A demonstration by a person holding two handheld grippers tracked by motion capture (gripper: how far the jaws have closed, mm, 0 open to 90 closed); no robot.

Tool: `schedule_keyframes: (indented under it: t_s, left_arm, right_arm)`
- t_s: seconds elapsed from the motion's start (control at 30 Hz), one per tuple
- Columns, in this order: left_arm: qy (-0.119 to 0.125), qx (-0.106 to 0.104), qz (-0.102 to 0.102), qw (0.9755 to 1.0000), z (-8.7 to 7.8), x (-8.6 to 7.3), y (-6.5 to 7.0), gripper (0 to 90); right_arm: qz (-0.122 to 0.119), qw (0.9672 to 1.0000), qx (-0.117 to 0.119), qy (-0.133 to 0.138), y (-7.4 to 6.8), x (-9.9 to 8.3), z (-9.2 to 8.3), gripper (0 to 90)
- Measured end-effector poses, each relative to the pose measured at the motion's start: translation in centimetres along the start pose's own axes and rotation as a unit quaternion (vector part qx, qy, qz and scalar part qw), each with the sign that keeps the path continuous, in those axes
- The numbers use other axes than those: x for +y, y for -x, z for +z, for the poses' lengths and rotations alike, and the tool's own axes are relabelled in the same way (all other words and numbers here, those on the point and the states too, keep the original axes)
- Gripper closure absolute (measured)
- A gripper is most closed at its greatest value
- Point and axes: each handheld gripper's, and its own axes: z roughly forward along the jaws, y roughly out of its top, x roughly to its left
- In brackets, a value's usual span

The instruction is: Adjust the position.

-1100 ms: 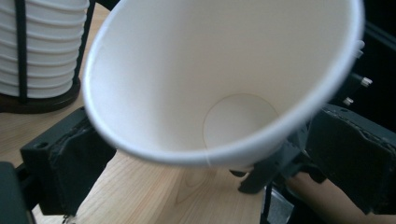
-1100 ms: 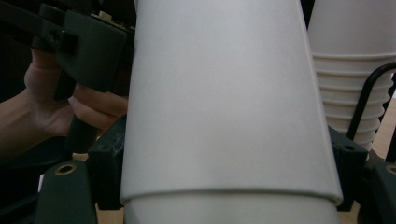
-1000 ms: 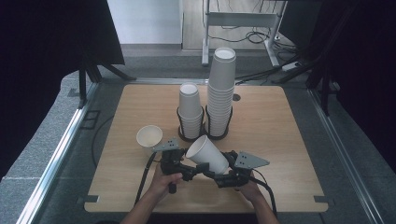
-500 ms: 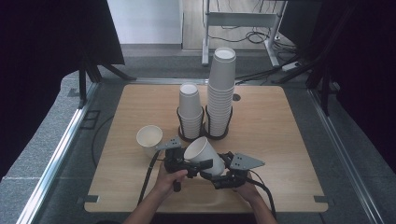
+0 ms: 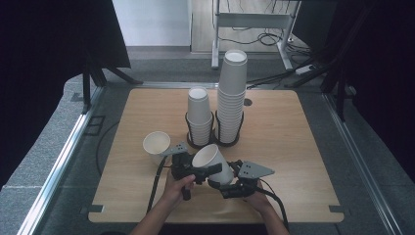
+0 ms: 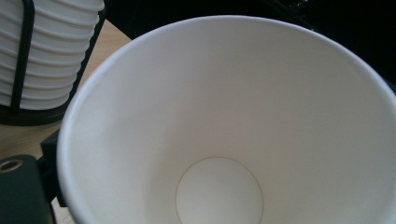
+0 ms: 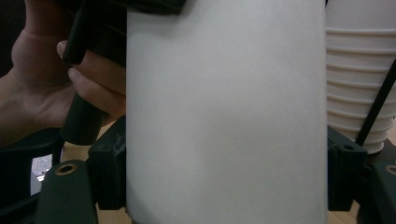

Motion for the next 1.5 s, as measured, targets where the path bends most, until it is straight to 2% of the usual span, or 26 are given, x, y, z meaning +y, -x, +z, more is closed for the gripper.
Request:
schedule_keyframes:
  t_s: [0.17, 0.47, 0.67, 0.9, 1.5]
  left_arm:
    - [0.004, 0.005, 0.007, 1.0, 0.0, -0.1, 0.1, 9.6]
    - [0.0, 0.017, 0.031, 0.9994, 0.1, -0.2, 0.5, 11.5]
    - [0.005, 0.03, 0.051, 0.9983, 0.0, -0.2, 0.9, 11.9]
    - [0.008, 0.03, 0.057, 0.9979, -0.2, -0.1, 1.2, 11.9]
    - [0.015, 0.04, 0.074, 0.9963, -1.2, 0.5, 1.5, 12.1]
  right_arm:
    - [0.001, 1.0, -0.001, -0.002, 0.0, -0.1, 0.0, 22.9]
    - [-0.007, 0.9999, -0.004, -0.015, 0.0, -0.1, 0.1, 22.1]
    - [-0.003, 0.9998, -0.013, -0.018, -0.1, -0.1, 0.2, 19.3]
    - [0.006, 0.9994, -0.021, -0.025, 0.1, 0.0, 0.1, 14.6]
    - [0.0, 0.9975, -0.037, -0.061, 0.3, -0.5, 0.3, 13.3]
